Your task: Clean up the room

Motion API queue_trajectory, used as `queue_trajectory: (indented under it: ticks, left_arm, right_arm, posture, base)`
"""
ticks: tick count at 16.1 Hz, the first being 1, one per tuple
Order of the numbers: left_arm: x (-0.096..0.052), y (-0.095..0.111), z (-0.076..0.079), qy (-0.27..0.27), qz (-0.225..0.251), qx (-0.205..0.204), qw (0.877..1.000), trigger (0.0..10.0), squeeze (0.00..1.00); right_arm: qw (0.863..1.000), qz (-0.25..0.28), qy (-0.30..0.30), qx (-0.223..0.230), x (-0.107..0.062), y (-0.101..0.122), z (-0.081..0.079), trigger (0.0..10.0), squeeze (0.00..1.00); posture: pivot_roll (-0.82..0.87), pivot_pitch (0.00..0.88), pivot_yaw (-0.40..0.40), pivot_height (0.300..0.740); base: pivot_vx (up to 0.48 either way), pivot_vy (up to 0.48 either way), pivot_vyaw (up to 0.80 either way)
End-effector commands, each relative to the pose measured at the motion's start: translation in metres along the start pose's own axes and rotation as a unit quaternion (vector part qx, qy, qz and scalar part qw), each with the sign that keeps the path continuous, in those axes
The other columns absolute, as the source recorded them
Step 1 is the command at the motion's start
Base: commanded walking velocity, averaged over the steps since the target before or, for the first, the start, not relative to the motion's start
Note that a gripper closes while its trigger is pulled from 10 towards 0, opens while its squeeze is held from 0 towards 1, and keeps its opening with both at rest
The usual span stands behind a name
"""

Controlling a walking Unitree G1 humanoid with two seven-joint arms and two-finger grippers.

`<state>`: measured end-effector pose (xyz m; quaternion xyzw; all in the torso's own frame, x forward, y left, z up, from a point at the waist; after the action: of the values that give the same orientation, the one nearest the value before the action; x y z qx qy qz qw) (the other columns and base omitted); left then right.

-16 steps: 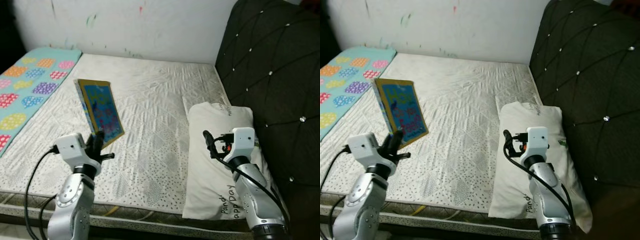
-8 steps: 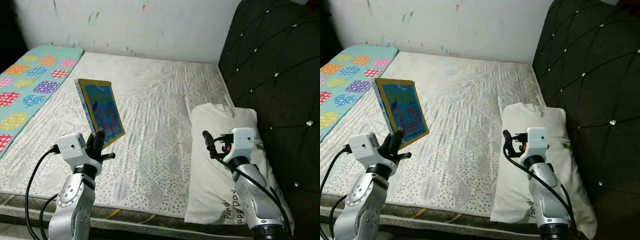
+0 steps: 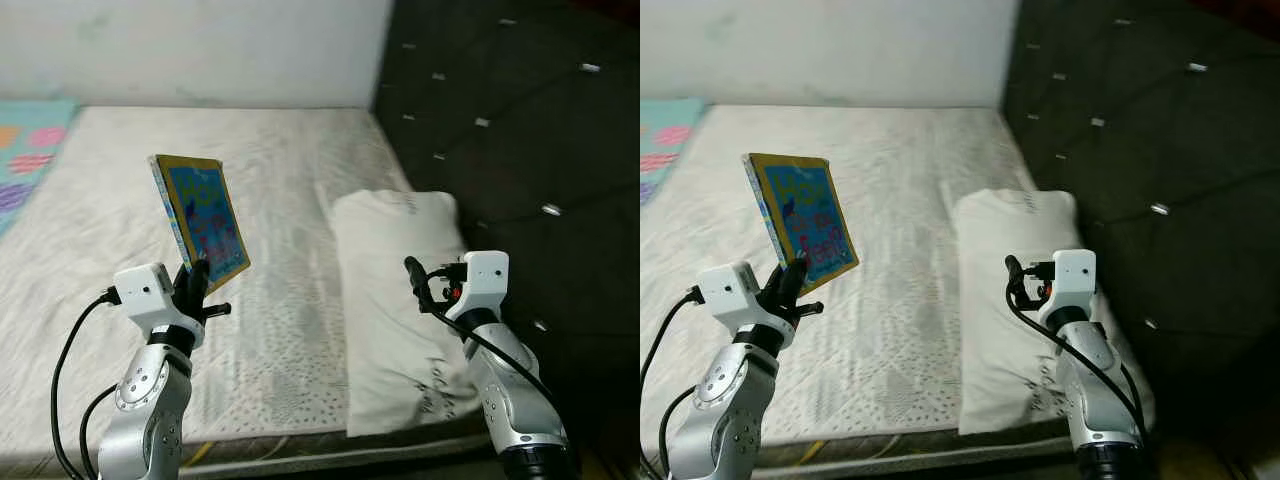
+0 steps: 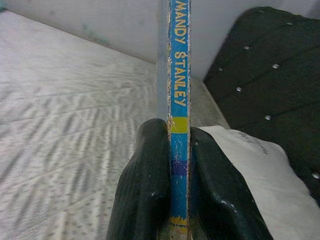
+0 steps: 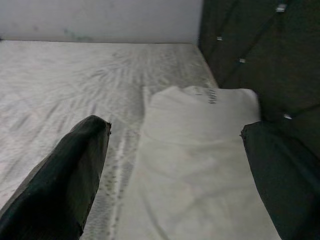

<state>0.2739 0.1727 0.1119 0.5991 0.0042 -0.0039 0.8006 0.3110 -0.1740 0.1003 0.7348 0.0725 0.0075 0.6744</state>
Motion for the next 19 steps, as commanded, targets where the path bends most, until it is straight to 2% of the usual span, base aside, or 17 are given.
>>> queue_trajectory:
  ticks: [1, 10, 13, 16, 19]
  left_arm:
    - [0.003, 0.010, 0.006, -0.013, 0.023, 0.005, 1.000, 10.0, 0.00]
    - [0.004, 0.009, 0.008, -0.016, 0.022, 0.008, 1.000, 10.0, 0.00]
    - [0.001, 0.008, 0.003, -0.007, 0.016, 0.012, 1.000, 10.0, 0.00]
    - [0.003, 0.005, 0.000, -0.029, 0.000, 0.020, 0.999, 10.0, 0.00]
    - [0.008, 0.000, -0.009, -0.036, -0.033, -0.001, 0.999, 10.0, 0.00]
  right_arm:
    - [1.000, -0.003, -0.004, 0.004, 0.001, -0.001, 0.001, 10.0, 0.00]
    - [1.000, -0.002, -0.005, 0.004, 0.002, 0.000, 0.002, 10.0, 0.00]
    - [1.000, 0.000, -0.002, 0.004, 0.002, 0.000, 0.002, 10.0, 0.00]
    - [1.000, 0.000, -0.001, 0.000, 0.002, 0.001, 0.002, 10.0, 0.00]
    - [1.000, 0.001, -0.006, -0.004, 0.002, 0.004, 0.007, 10.0, 0.00]
  posture:
    - [-0.04, 0.000, -0.035, 0.740]
    - [-0.04, 0.000, -0.038, 0.740]
    - [-0.04, 0.000, -0.042, 0.740]
    - [-0.04, 0.000, -0.048, 0.740]
    - [-0.05, 0.000, -0.054, 0.740]
  base:
    - [0.000, 0.000, 0.00]
    - [0.000, 0.000, 0.00]
    - [0.000, 0.000, -0.23]
    - [0.000, 0.000, 0.00]
    - [0.000, 0.000, 0.00]
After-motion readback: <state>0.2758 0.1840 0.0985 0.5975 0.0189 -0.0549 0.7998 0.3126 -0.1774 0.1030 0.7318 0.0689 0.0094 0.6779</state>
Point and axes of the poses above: a point about 5 cm out from each wrist's last joint towards the gripper, its own x axis pointing out of the wrist towards the gripper, its own y axis along the axis of the wrist's last joint, z = x × y, the point moved 1 cm from there along x, pointing out of the wrist towards the gripper, and after that the axes turned 3 degrees about x, right-handed, at the moved point
